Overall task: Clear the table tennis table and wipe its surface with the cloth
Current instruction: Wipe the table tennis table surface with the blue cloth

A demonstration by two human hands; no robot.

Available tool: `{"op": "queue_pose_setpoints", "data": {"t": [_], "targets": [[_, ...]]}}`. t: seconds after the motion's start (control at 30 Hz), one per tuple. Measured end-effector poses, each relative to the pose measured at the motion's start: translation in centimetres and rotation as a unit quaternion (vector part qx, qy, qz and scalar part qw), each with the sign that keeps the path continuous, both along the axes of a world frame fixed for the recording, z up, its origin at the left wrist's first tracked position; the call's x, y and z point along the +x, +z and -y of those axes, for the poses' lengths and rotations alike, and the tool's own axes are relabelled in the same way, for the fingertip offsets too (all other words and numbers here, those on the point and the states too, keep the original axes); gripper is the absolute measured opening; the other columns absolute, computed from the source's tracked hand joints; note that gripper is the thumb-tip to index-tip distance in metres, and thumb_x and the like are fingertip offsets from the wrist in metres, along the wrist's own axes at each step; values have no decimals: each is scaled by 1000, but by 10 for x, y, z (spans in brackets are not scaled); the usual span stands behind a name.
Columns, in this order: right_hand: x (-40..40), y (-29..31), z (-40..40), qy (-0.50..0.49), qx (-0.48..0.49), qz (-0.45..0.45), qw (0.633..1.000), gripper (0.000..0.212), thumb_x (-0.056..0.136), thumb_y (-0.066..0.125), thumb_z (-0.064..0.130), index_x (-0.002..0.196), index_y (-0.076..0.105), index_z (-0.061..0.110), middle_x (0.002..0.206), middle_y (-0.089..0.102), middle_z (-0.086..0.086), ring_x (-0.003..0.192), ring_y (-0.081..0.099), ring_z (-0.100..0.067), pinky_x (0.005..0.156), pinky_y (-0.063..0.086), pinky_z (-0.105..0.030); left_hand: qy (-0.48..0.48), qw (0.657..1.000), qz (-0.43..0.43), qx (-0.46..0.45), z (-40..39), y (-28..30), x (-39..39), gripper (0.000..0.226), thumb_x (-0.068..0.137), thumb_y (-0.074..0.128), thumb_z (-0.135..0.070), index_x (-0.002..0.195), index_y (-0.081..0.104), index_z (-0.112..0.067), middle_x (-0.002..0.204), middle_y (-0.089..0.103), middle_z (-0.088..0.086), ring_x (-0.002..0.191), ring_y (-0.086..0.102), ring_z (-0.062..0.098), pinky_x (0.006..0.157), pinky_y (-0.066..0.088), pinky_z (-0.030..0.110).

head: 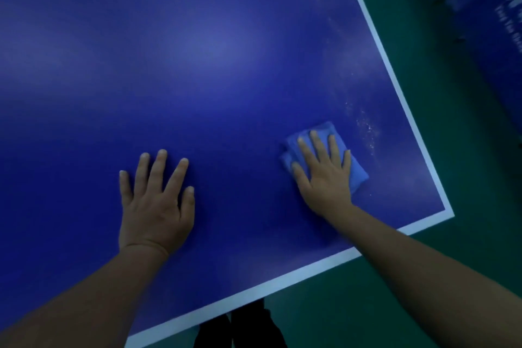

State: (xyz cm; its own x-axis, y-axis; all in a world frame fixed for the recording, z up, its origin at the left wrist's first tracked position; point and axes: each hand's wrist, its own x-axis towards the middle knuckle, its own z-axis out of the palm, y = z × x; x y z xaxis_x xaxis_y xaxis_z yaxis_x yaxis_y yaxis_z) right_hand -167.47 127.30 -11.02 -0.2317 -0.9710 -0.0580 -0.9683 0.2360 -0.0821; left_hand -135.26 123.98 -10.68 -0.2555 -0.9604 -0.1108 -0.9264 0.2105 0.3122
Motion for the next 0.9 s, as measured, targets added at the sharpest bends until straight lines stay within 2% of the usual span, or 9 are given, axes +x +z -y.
{"op": "queue_pose_setpoints", "data": {"t": [0.1,0.3,0.4,0.43,0.5,0.57,0.73,0.8,0.9], "targets": [[26,-3,15,-98,-5,11,995,65,96,21,61,156,24,36,166,14,8,153,4,-29,120,3,-61,-3,1000,-10,-9,-1,1,0,59,97,28,-49,151,38,-29,162,25,10,152,8,30,121,-7,51],[45,2,-119,141,-15,14,990,54,100,39,55,150,42,33,162,29,4,152,16,-33,113,19,-68,-46,998,-2,-41,-2,-1,0,54,98,31,-47,145,49,-27,158,34,12,149,19,35,121,2,55],[9,4,-114,199,6,3,980,55,100,36,57,150,42,36,162,29,5,152,15,-32,112,19,-69,-44,998,2,-40,-2,-2,-1,55,99,29,-49,145,49,-28,157,35,11,149,19,34,121,2,55],[4,4,-100,162,13,0,987,56,100,33,59,151,39,37,163,27,6,153,13,-31,113,17,-69,-43,998,1,-42,-2,-2,0,55,98,29,-49,145,49,-28,157,35,11,149,19,34,121,3,56],[10,2,-64,-4,9,9,1000,60,98,26,60,154,30,39,165,20,7,153,7,-30,117,8,-67,-37,999,-3,-38,-2,-2,0,56,98,28,-50,145,49,-28,157,35,10,150,19,32,121,2,54],[38,0,-38,-112,-11,33,993,62,96,26,59,154,26,40,166,17,7,153,6,-32,118,1,-66,-31,999,-2,-26,-1,-2,0,58,97,27,-52,145,49,-30,159,33,8,151,15,29,121,-2,49],[76,-2,-70,171,-33,53,983,54,99,42,54,151,38,38,164,24,6,154,6,-30,116,6,-67,-13,1000,14,4,0,-5,1,65,96,18,-59,148,45,-31,162,27,4,151,4,13,115,-20,31],[23,-8,-80,141,-54,53,987,55,98,45,55,150,38,39,163,26,7,153,11,-30,117,8,-67,37,999,5,-13,-11,2,-17,66,95,21,-56,147,45,-23,161,28,7,151,6,15,114,-20,31],[-91,-7,-84,-21,-6,9,1000,59,97,29,61,153,27,42,165,20,9,153,11,-29,118,7,-65,117,991,-47,-34,-48,15,-75,65,92,32,-45,144,46,-9,158,29,17,149,16,32,119,-8,43]]}}
